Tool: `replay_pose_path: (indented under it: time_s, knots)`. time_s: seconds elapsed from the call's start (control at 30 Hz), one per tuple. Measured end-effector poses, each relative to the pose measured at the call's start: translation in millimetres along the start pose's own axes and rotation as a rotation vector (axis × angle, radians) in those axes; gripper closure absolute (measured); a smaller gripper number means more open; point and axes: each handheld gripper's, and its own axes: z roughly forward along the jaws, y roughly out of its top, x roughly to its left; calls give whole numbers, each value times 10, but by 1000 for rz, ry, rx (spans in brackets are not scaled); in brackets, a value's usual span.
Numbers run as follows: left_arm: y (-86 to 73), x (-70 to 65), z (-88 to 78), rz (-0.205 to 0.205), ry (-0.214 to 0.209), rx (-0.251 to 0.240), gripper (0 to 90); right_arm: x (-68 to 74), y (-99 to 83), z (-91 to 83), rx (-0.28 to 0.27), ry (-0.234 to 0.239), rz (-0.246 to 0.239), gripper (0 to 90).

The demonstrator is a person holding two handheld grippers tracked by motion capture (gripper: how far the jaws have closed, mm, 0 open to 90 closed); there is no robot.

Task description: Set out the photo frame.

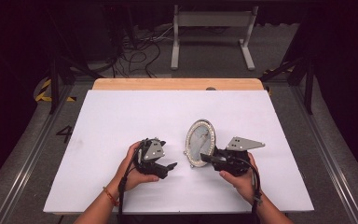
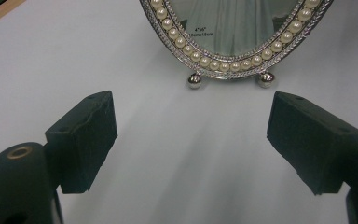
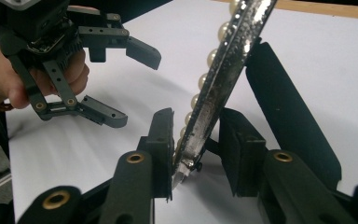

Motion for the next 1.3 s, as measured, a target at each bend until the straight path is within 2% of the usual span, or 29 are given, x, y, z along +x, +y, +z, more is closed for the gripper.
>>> replay_pose_path:
  time_s: [0.23,0.43,0.47,0.6,0.67,0.7,0.77,0.8,0.87,0.9,0.93,1.0,1.07,1.1,1.17,1.27,1.3]
  knots:
    - [19,-6,20,6,-10,-8,171,-73,9,21,0,69,20,775]
    - [68,8,72,-2,-13,-15,177,-63,32,41,3,72,3,777]
    - [85,21,86,-16,-18,-23,179,-63,31,39,4,70,2,776]
    - [167,99,119,-35,-36,-31,172,-41,33,15,19,34,-23,708]
    - [201,135,147,-41,-55,-12,167,-35,36,4,17,26,-26,671]
    - [216,154,155,-51,-51,-22,159,-31,40,-3,26,27,-42,640]
    - [254,198,179,-81,-58,-51,159,-17,49,-31,47,-2,-89,631]
    - [258,207,189,-79,-57,-64,156,-16,49,-58,64,-5,-120,634]
    - [251,237,239,-96,-82,-81,155,-26,36,-110,82,-3,-150,633]
    - [249,244,281,-96,-103,-78,153,-34,28,-131,83,1,-153,633]
    - [253,244,309,-79,-103,-66,145,-59,17,-163,82,13,-155,635]
    - [256,246,344,-75,-111,-64,133,-102,9,-204,91,15,-162,633]
    - [252,254,367,-78,-131,-71,131,-139,-3,-223,96,-25,-168,630]
    - [248,256,376,-81,-138,-67,132,-172,-20,-221,98,-29,-161,627]
    - [241,259,397,-84,-151,-63,131,-199,-45,-183,113,-96,-172,598]
    - [237,267,434,-90,-158,-56,129,-229,-78,-80,130,-124,-176,558]
    - [238,263,447,-89,-162,-51,129,-231,-90,-25,137,-116,-176,554]
